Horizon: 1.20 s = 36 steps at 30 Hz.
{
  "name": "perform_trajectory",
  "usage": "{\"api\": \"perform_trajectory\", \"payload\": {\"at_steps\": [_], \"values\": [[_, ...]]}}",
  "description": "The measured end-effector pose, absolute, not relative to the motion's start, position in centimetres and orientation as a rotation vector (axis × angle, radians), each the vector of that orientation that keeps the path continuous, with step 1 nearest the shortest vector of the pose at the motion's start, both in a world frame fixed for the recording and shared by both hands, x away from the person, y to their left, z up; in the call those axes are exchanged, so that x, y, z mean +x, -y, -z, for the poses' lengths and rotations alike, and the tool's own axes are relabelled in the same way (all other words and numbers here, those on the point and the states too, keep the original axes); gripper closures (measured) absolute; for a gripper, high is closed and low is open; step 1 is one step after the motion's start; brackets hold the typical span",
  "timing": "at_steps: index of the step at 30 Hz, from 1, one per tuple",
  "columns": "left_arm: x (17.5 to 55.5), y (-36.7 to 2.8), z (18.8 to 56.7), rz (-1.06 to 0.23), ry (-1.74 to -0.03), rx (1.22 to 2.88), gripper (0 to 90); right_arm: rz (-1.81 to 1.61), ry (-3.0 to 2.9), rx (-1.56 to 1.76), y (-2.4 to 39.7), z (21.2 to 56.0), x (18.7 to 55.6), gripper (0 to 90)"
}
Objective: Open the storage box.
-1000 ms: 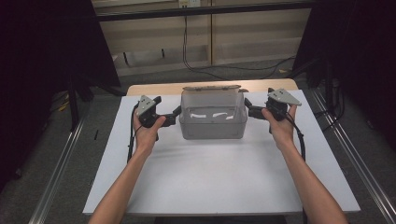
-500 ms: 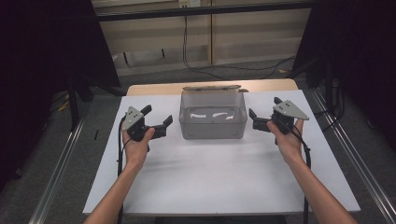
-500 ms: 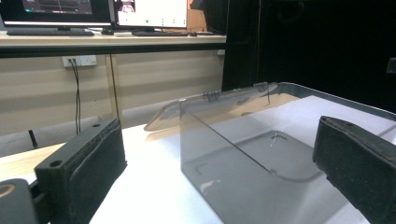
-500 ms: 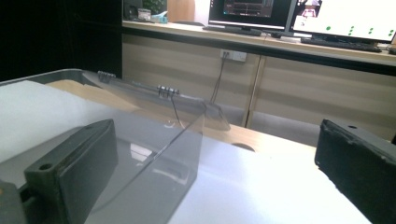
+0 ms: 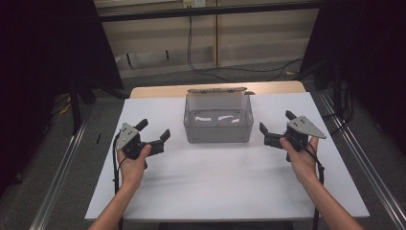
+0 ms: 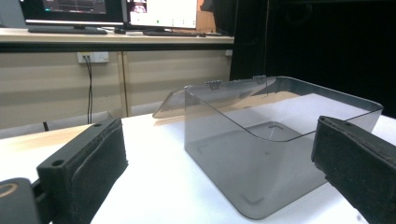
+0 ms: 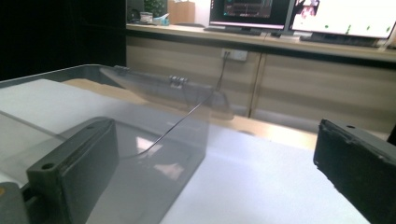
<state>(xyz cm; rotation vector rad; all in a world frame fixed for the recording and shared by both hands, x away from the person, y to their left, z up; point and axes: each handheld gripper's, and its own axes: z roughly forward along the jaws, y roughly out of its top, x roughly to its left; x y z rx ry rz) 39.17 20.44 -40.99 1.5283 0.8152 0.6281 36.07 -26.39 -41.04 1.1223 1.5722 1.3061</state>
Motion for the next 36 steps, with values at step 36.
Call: {"api": "perform_trajectory", "payload": {"at_steps": [36], "values": [[31.3, -23.6, 43.5, -0.658, -0.917, 1.520, 2.9, -1.245, -1.536, 1.176, 30.4, 43.2, 26.3, 0.0]]}}
